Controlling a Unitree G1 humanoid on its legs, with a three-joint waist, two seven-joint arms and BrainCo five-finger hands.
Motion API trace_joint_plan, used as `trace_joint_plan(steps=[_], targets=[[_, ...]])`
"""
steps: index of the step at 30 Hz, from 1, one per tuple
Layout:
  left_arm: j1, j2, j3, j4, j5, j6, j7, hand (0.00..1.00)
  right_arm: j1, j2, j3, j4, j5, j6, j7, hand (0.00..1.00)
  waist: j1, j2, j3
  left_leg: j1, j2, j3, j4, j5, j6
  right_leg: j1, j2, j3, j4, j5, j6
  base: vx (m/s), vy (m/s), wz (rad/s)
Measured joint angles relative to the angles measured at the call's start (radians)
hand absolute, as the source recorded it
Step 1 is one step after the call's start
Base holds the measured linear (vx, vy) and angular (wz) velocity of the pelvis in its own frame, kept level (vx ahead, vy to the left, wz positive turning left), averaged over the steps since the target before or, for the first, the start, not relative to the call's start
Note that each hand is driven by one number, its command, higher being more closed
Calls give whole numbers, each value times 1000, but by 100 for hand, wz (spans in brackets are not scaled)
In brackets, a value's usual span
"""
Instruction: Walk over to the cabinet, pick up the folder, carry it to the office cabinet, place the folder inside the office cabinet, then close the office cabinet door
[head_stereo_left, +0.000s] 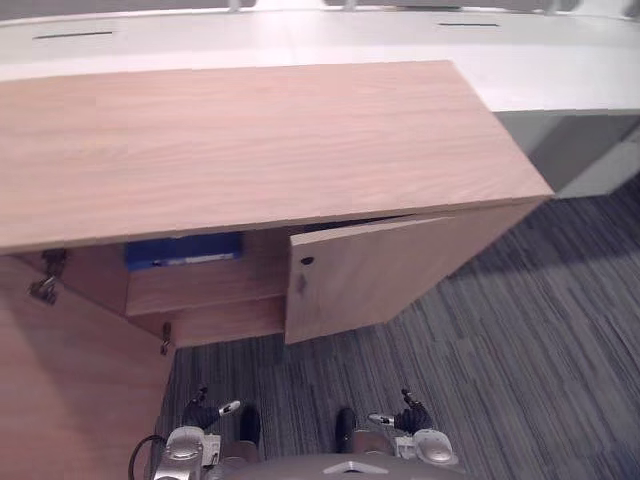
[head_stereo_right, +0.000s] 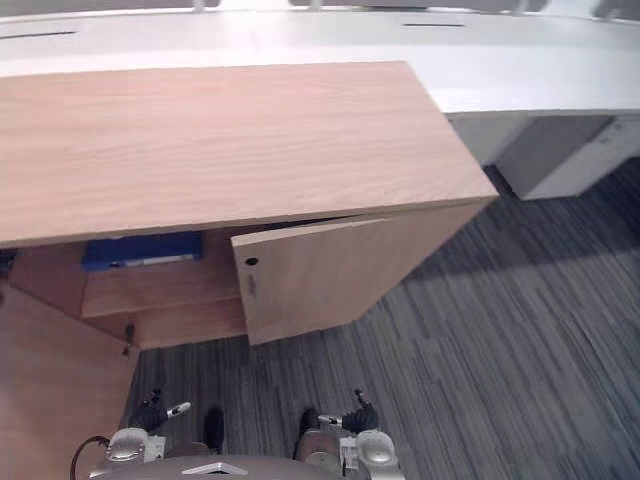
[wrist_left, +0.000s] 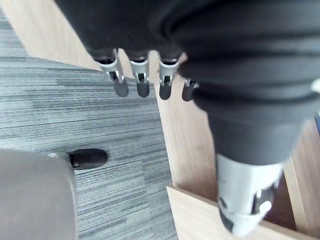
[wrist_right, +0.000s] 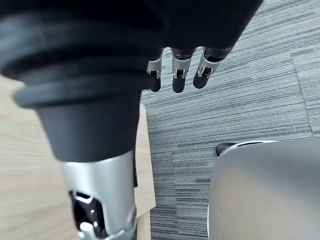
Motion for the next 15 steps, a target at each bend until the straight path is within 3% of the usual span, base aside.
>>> trace_joint_plan(steps=[2, 6, 8, 9, 10, 11, 12, 13, 14, 15], targets=[[6, -10, 13, -25, -15, 0, 5, 0, -13, 0, 0, 0, -1, 0, -14, 0, 24, 19, 11, -14, 14, -44, 0, 23, -14, 17, 25, -7, -10, -11, -18, -26, -79, 59], [8, -59, 52, -36, -44, -2, 19, 0, -21, -6, -14, 0, 0, 1, -36, 0, 24, 49, 32, -41, 18, -126, 1, 69, -40, 33, 47, -46, 31, -50, -50, -47, -61, 85], [9, -68, 74, -37, -63, -3, 30, 0, -44, -5, -14, -2, -1, 5, -40, 0, 20, 53, 35, -62, 15, -94, -6, 117, -37, 26, 35, -106, 67, -66, -71, -130, -16, 92], [12, -77, 94, -40, -72, -3, 32, 0, -55, 1, -18, -4, -1, 10, -40, 0, 23, 54, 35, -69, 22, -20, 10, 54, -23, 21, 21, -142, 67, -66, -75, -144, 44, 75], [4, -79, 121, -45, -73, -3, 31, 0, -69, 15, -37, -9, -1, 14, -41, 0, 24, 33, 44, -103, 25, 50, 93, 17, 10, 21, -4, -159, 75, -66, -75, -114, 48, 67], [-6, -70, 146, -49, -73, -3, 32, 0, -69, 25, -54, -23, -1, 17, -46, 0, 21, 0, 52, -142, 11, 131, 275, -54, 28, 31, -54, -183, 79, -64, -68, -59, 2, 62], [-2, -70, 155, -54, -73, -4, 33, 0, -64, 25, -55, -30, -1, 17, -50, 0, 20, -12, 53, -147, 6, 158, 359, -80, 25, 41, -71, -196, 76, -63, -63, -84, -3, 57], [10, -78, 162, -53, -72, -6, 37, 0, -42, 17, -55, -46, -1, 16, -58, 0, 20, 2, 45, -127, 20, 193, 457, -122, 15, 61, -75, -209, 58, -63, -60, -96, 67, 44], [32, -93, 165, -51, -73, -5, 37, 0, -29, 5, -56, -44, -1, 17, -60, 0, 11, 44, 21, -94, 41, 203, 415, -188, 12, 70, -58, -223, 47, -61, -50, -87, 123, 43], [39, -101, 173, -48, -73, -5, 37, 0, -29, -5, -60, -41, -1, 18, -60, 0, 9, 69, 9, -82, 44, 202, 353, -204, 26, 74, -42, -224, 44, -64, -35, -12, 164, 52]])
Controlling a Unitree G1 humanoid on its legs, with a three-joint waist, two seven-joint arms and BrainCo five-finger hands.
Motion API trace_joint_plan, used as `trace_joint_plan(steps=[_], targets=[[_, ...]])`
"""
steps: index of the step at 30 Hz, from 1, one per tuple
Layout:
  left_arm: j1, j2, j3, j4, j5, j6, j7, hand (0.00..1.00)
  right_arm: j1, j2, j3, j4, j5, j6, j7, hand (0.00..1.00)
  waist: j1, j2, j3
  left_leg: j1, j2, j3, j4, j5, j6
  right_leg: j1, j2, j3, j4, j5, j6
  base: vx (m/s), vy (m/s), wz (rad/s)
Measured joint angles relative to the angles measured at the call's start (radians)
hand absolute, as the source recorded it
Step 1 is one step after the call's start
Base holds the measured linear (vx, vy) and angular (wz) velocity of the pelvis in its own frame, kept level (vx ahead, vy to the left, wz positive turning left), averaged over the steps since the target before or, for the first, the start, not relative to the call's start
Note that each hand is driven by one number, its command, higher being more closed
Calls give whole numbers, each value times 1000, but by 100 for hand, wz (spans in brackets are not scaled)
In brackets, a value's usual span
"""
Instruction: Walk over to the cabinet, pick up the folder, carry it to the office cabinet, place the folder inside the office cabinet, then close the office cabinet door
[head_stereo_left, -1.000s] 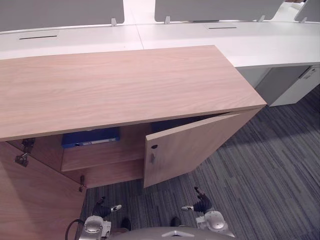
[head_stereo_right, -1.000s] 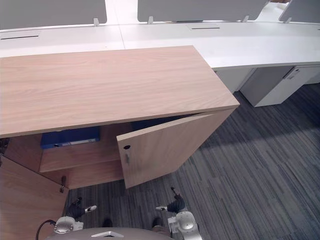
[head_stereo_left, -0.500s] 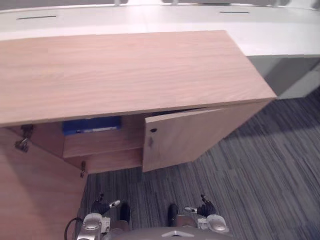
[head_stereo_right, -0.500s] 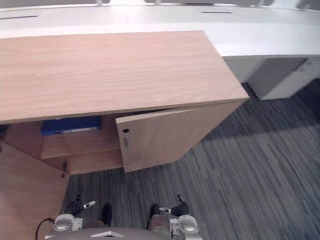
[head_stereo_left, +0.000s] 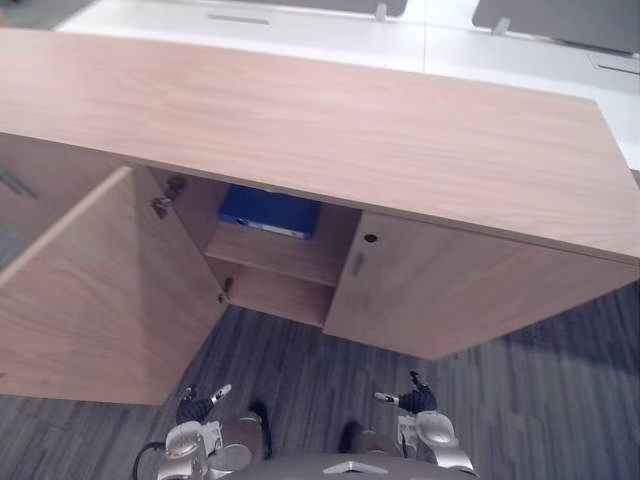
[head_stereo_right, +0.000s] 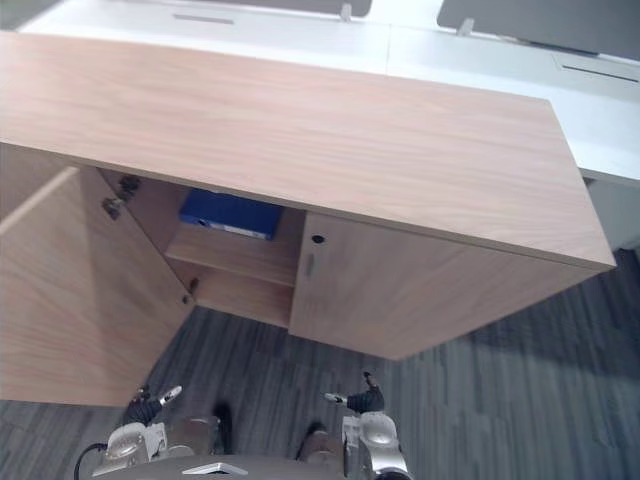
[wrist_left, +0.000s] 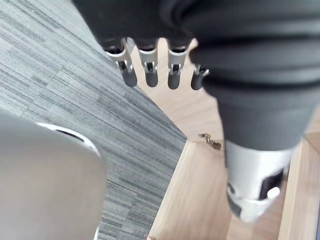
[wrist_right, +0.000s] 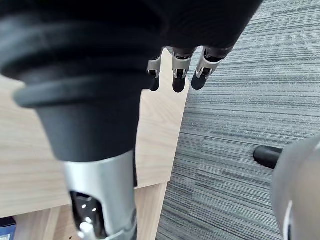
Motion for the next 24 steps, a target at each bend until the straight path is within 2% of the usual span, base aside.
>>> trace_joint_plan(steps=[1, 3, 4, 7, 11, 13, 17, 24], targets=[[1, 9, 11, 20, 0, 3, 1, 0, 7, 22, -15, 18, 0, 5, 2, 0, -3, -13, -9, 46, -32, -8, -104, 49, -9, 6, -4, 15, -23, 4, 9, 25, 114, 47], [10, 24, 28, 22, -8, 6, 2, 0, 17, 43, -23, 32, 0, 5, 2, 0, -11, -34, -13, 92, -74, -53, -233, 119, -5, 27, -2, 29, -80, 27, 11, 34, 75, 70], [16, 31, 39, 22, -9, 9, 3, 0, 16, 43, -27, 43, 0, 9, 1, 0, -11, -36, -15, 106, -87, -73, -278, 146, 2, 47, -3, 29, -105, 39, 12, 40, 83, 67], [52, 46, 121, 22, -40, 11, 13, 0, -5, 40, -35, 45, 0, 19, 1, 0, 1, -36, -15, 160, -103, -83, -330, 172, 15, 97, -4, 31, -146, 60, 20, 44, 77, 20], [67, 84, 256, 0, -87, 10, 49, 0, -37, 30, -36, 45, -1, 19, 0, 0, 10, -33, -19, 185, -107, -96, -351, 180, 15, 123, -1, 28, -168, 65, 27, 24, 5, 3], [70, 117, 326, -75, -139, 2, 70, 0, -46, 28, -36, 45, -1, 19, 0, 0, 17, -33, -19, 183, -106, -107, -351, 180, 15, 133, 7, 20, -178, 68, 27, 38, -18, 12], [67, 195, 373, -193, -177, -18, 89, 0, -48, 3, -32, 45, -1, 20, 0, 0, 20, -30, -18, 184, -106, -125, -353, 180, 15, 156, 14, 1, -196, 72, 30, 40, -20, 14], [18, 342, 369, -307, -162, -54, 87, 0, -53, -26, -13, 45, -1, 18, 2, 0, 33, -30, -16, 195, -103, -133, -360, 178, 13, 180, 22, 0, -217, 77, 26, 7, -6, 2]])
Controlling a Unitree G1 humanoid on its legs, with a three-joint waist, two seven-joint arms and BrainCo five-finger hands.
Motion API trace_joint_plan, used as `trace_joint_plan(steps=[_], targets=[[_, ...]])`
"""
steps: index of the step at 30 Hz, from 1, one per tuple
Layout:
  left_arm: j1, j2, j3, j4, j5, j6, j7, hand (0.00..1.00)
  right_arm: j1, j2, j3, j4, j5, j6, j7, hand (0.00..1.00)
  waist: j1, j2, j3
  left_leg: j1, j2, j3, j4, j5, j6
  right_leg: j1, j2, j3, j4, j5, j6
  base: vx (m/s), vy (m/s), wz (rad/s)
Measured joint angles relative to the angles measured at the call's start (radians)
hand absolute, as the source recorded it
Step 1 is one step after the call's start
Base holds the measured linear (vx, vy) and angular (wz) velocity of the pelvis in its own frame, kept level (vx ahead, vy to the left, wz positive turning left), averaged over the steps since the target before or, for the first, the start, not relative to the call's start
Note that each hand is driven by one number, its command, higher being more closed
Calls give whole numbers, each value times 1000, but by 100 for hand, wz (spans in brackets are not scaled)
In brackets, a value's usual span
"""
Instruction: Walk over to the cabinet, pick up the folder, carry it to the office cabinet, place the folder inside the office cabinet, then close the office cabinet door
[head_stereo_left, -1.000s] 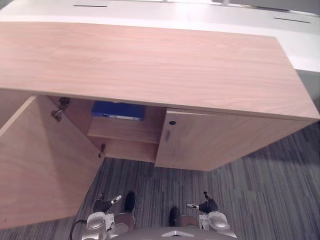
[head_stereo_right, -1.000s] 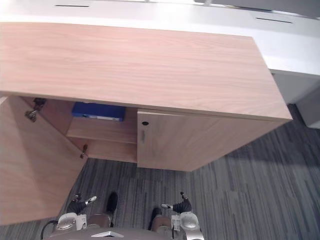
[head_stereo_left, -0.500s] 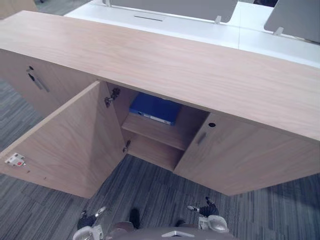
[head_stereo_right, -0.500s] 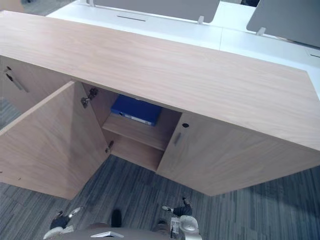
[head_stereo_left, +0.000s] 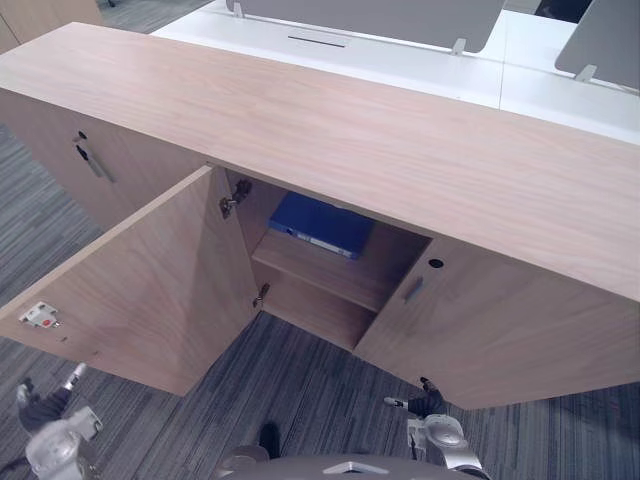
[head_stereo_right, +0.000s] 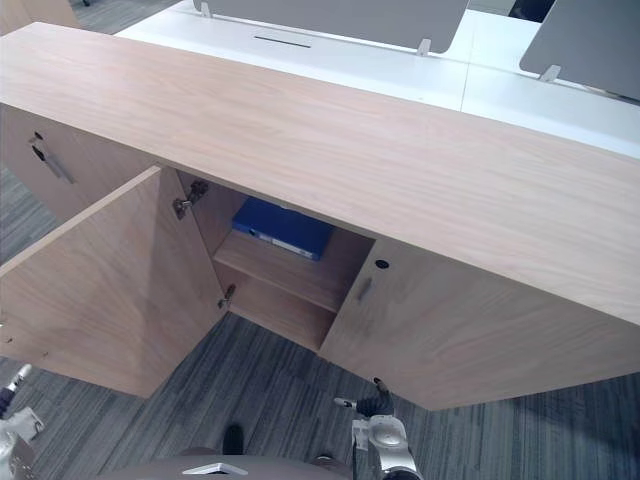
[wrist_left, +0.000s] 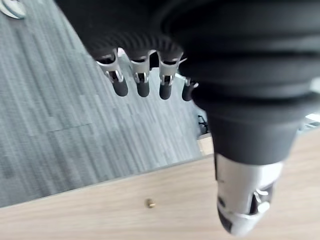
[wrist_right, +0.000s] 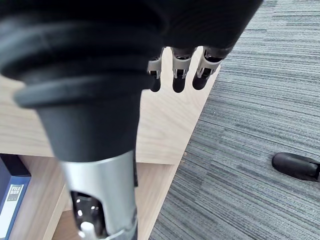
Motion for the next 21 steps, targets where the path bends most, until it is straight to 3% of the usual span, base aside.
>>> trace_joint_plan(steps=[6, 15, 21], targets=[[-40, 69, -41, -34, 70, -12, 0, 0, 2, 0, 1, 1, 0, 0, 2, 0, 5, -1, 1, 2, 6, 4, 0, -2, -3, 0, 5, 6, 0, 0, -3, -4, -2, -1], [-23, 72, -117, -80, 87, -11, 0, 0, 16, -2, 1, 6, -1, 0, 7, 0, 19, -11, 4, 6, 17, 29, 0, -7, -9, -4, 17, 31, -6, 4, -9, -10, -12, -7], [55, 11, -175, -154, 87, -11, -1, 0, 20, -2, 0, 26, -2, 0, 24, 0, 40, -10, 4, 11, 19, 38, 0, -7, -10, -3, 18, 38, -4, 6, -12, -7, -1, 0]])
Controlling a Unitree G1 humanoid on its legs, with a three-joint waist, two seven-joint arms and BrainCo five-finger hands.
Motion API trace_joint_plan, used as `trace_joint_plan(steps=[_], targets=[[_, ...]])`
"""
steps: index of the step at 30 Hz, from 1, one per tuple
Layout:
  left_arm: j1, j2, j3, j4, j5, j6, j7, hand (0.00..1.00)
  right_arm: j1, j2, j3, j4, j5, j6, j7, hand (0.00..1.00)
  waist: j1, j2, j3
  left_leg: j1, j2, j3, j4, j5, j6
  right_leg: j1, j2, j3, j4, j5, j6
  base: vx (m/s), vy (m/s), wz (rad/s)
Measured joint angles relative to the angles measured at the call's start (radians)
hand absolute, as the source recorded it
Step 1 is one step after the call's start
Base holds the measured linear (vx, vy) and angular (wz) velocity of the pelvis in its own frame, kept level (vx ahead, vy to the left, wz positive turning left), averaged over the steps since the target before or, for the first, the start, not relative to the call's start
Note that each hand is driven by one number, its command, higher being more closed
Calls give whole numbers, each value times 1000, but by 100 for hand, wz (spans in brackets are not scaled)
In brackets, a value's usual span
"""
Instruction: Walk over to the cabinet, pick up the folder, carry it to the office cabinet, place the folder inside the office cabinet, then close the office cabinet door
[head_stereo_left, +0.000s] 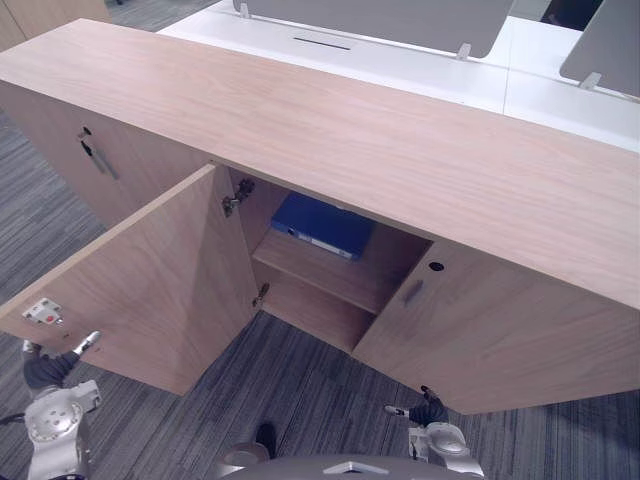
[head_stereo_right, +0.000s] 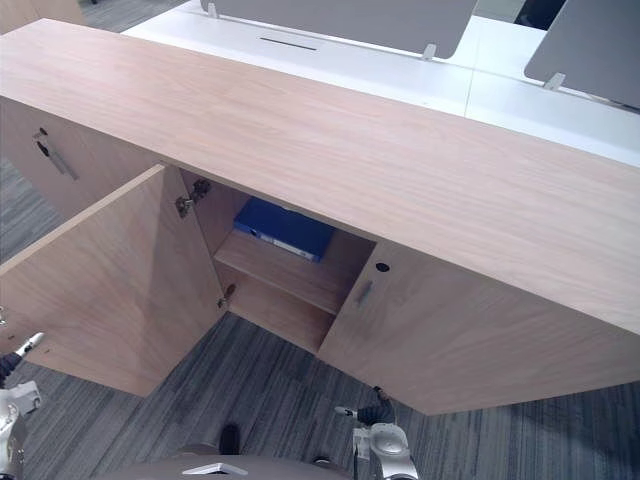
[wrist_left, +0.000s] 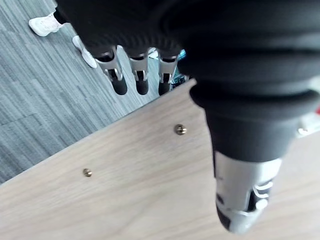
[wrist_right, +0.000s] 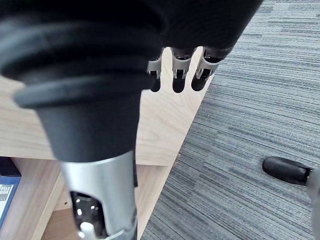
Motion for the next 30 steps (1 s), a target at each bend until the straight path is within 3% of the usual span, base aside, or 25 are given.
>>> trace_joint_plan(steps=[7, 12, 19, 30], targets=[[122, -108, -101, -38, 0, 4, -21, 0, 2, 4, 0, 7, -2, 2, 5, 0, 4, 6, 2, 9, 2, 18, 0, 0, 0, -6, 0, 24, 4, 2, -6, -52, -1, -7], [171, -153, -214, -28, 2, 28, -88, 0, 1, 7, 1, 7, -38, 3, 5, 0, 3, 11, 3, 8, 4, 40, 0, 4, 1, -21, 1, 52, 9, 7, -8, -52, 2, -11], [187, -230, -439, 6, 81, 33, -198, 0, 13, 23, 22, 6, -39, 4, 5, 0, -26, 36, -2, 7, 11, 80, 0, 1, -4, -52, 8, 124, 3, 24, -11, -44, 12, -22], [73, -270, -572, 65, 98, 65, -218, 0, 27, 32, 33, 6, -38, 24, 3, 0, -85, 48, -10, 18, 49, 225, 0, -13, -23, -109, 53, 277, -24, 74, -21, -29, -7, -43]])
